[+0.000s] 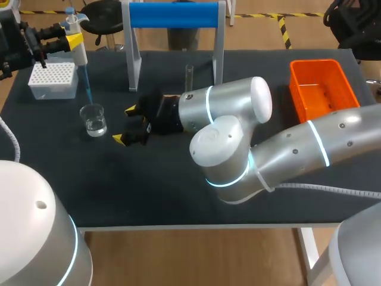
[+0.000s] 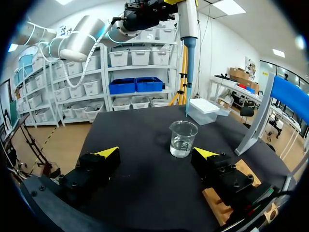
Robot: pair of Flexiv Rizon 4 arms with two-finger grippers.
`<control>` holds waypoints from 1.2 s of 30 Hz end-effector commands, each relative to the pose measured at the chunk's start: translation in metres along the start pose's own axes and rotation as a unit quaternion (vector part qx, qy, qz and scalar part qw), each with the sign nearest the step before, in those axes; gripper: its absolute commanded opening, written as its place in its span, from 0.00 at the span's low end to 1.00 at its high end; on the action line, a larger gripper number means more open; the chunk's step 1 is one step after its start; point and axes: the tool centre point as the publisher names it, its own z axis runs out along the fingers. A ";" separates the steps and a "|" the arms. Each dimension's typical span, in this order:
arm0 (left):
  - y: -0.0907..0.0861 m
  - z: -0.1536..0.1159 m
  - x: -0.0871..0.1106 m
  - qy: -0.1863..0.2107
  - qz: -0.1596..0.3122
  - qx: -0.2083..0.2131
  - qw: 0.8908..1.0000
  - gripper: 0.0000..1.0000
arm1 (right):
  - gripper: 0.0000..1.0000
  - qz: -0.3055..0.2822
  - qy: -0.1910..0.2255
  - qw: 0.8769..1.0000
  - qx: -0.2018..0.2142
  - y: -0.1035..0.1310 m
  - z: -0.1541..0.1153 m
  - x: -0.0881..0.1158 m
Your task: Invert the test tube, pick up the pipette, mount the tip to pipette, aspirate from beaker and dispense into the tube, eject the tip, return the pipette, and cap with the stopper.
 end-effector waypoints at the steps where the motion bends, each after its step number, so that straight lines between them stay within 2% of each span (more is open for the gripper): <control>1: 0.000 0.001 0.002 0.000 0.019 0.013 1.000 0.00 | 1.00 0.000 0.000 1.000 0.001 0.000 0.001 0.000; 7: 0.005 0.009 0.005 -0.004 0.024 0.006 1.000 0.00 | 1.00 0.000 0.000 1.000 0.001 0.000 0.001 0.000; 18: 0.015 0.005 0.006 -0.008 0.032 0.000 0.999 0.00 | 1.00 0.000 0.000 1.000 0.001 0.000 0.001 0.000; 36: 0.040 0.003 0.005 -0.014 0.031 0.005 0.999 0.00 | 1.00 0.000 0.000 1.000 0.001 0.000 0.001 0.000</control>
